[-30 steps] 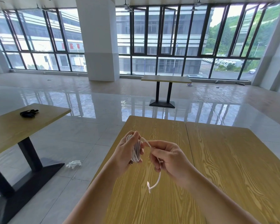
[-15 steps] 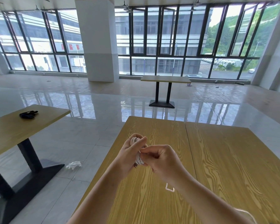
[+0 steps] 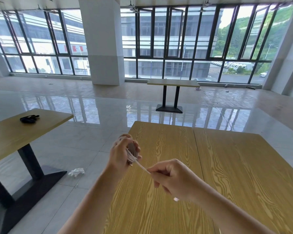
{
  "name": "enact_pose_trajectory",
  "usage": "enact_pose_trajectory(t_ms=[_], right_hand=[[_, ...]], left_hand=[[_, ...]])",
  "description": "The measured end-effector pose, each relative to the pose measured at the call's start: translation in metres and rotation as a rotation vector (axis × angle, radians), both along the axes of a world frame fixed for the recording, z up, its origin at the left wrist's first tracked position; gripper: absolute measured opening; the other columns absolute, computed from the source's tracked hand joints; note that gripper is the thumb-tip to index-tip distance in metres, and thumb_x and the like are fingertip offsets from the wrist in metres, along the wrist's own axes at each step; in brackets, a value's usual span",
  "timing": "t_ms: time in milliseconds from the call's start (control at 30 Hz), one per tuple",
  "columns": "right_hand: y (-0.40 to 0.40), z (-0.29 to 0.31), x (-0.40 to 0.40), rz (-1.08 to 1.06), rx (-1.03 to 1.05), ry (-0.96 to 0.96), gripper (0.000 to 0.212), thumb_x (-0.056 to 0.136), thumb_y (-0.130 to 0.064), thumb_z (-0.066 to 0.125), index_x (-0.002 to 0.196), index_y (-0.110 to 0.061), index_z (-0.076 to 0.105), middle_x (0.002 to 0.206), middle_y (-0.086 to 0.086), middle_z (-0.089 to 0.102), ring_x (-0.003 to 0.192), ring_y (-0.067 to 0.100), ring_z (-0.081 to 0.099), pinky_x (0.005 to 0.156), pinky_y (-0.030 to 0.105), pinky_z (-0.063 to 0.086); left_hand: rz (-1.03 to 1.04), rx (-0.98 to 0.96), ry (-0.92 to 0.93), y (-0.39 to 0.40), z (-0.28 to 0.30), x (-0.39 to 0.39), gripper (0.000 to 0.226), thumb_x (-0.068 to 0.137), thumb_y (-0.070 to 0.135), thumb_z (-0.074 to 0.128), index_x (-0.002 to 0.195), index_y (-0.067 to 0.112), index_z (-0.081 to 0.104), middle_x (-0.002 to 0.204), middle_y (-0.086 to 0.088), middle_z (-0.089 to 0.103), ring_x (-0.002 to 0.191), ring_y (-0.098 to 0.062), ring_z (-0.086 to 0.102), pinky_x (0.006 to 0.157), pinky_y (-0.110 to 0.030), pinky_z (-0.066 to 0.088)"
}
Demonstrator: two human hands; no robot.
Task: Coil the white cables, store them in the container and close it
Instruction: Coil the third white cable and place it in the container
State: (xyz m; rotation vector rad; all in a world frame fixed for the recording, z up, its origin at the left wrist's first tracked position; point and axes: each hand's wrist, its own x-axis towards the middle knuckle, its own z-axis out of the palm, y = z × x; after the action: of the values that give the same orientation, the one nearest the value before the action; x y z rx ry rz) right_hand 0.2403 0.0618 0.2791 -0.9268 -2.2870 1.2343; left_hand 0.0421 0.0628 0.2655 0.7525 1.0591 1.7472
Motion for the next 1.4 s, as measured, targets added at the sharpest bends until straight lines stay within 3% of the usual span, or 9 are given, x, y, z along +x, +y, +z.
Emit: enact_pose_trajectory(t_ms=[100, 200, 267, 367, 500, 733, 900, 1067, 1400], right_hand=[[0.009, -0.007, 0.016, 0.082, 0.014, -0.206, 0.022, 0.101, -0.024, 0.056, 0.116, -0.028, 0.072, 0.075, -0.008, 0.070, 0.055, -0.001, 0.056, 0.058, 0.017, 0.050], [0.017, -0.015, 0.026, 0.097, -0.043, -0.346, 0.021, 0.101, -0.027, 0.056, 0.109, -0.030, 0.075, 0.069, -0.011, 0.067, 0.056, 0.001, 0.056, 0.061, 0.023, 0.051], [0.024, -0.019, 0.030, 0.027, -0.107, -0.372, 0.019, 0.100, -0.028, 0.056, 0.101, -0.026, 0.075, 0.062, -0.010, 0.062, 0.049, 0.002, 0.052, 0.056, 0.022, 0.048], [0.036, -0.025, 0.031, -0.123, 0.016, -0.452, 0.021, 0.099, -0.031, 0.055, 0.091, -0.025, 0.073, 0.066, -0.009, 0.061, 0.048, 0.003, 0.049, 0.051, 0.022, 0.044], [0.045, -0.024, 0.028, -0.321, 0.047, -0.313, 0.024, 0.099, -0.025, 0.054, 0.082, -0.020, 0.070, 0.066, -0.004, 0.062, 0.047, 0.006, 0.049, 0.045, 0.020, 0.042], [0.036, -0.002, 0.019, -0.445, -0.186, 0.224, 0.020, 0.100, -0.015, 0.056, 0.086, -0.014, 0.070, 0.060, 0.001, 0.059, 0.048, 0.013, 0.048, 0.046, 0.029, 0.043], [0.023, 0.010, 0.006, -0.342, -0.184, 0.363, 0.021, 0.101, -0.014, 0.055, 0.088, -0.018, 0.072, 0.061, 0.002, 0.057, 0.048, 0.016, 0.045, 0.041, 0.027, 0.038], [0.017, 0.012, -0.005, -0.269, -0.216, 0.427, 0.020, 0.101, -0.015, 0.055, 0.091, -0.017, 0.072, 0.064, 0.006, 0.057, 0.046, 0.015, 0.042, 0.041, 0.027, 0.033], [0.015, 0.011, -0.011, -0.171, -0.257, 0.426, 0.016, 0.101, -0.020, 0.056, 0.099, -0.021, 0.072, 0.068, 0.007, 0.055, 0.045, 0.016, 0.040, 0.042, 0.028, 0.032]], left_hand=[[0.042, 0.010, -0.199, -0.003, 0.009, -0.010, 0.013, 0.095, 0.006, 0.043, 0.086, 0.013, 0.050, 0.066, -0.011, 0.060, 0.057, -0.023, 0.057, 0.044, -0.029, 0.044], [0.021, 0.027, -0.334, -0.005, 0.015, -0.013, 0.015, 0.094, 0.010, 0.046, 0.080, 0.014, 0.053, 0.067, -0.010, 0.060, 0.057, -0.023, 0.056, 0.044, -0.025, 0.043], [-0.030, 0.035, -0.319, -0.005, 0.015, -0.011, 0.017, 0.093, 0.011, 0.046, 0.079, 0.015, 0.054, 0.068, -0.010, 0.061, 0.058, -0.023, 0.057, 0.044, -0.026, 0.044], [-0.129, 0.017, -0.250, -0.006, 0.011, -0.006, 0.021, 0.093, 0.011, 0.045, 0.075, 0.017, 0.055, 0.070, -0.010, 0.061, 0.059, -0.023, 0.059, 0.044, -0.028, 0.046], [-0.223, -0.022, -0.074, -0.007, 0.009, 0.002, 0.023, 0.094, 0.006, 0.042, 0.076, 0.016, 0.054, 0.071, -0.011, 0.062, 0.061, -0.024, 0.063, 0.055, -0.037, 0.055], [-0.246, -0.067, 0.114, -0.006, -0.001, 0.006, 0.014, 0.095, 0.001, 0.046, 0.089, 0.010, 0.054, 0.082, -0.015, 0.069, 0.090, -0.034, 0.069, 0.084, -0.056, 0.055], [-0.302, -0.118, 0.136, -0.006, -0.006, 0.015, 0.012, 0.097, 0.003, 0.048, 0.088, 0.010, 0.053, 0.100, -0.019, 0.071, 0.093, -0.040, 0.068, 0.073, -0.052, 0.058], [-0.340, -0.061, 0.136, -0.009, -0.008, 0.025, 0.005, 0.101, 0.015, 0.049, 0.098, 0.012, 0.052, 0.089, -0.016, 0.066, 0.076, -0.031, 0.067, 0.063, -0.046, 0.056], [-0.385, 0.010, 0.205, -0.009, -0.014, 0.033, 0.051, 0.081, 0.057, 0.059, 0.105, 0.012, 0.057, 0.080, -0.013, 0.060, 0.065, -0.021, 0.063, 0.056, -0.036, 0.054]])
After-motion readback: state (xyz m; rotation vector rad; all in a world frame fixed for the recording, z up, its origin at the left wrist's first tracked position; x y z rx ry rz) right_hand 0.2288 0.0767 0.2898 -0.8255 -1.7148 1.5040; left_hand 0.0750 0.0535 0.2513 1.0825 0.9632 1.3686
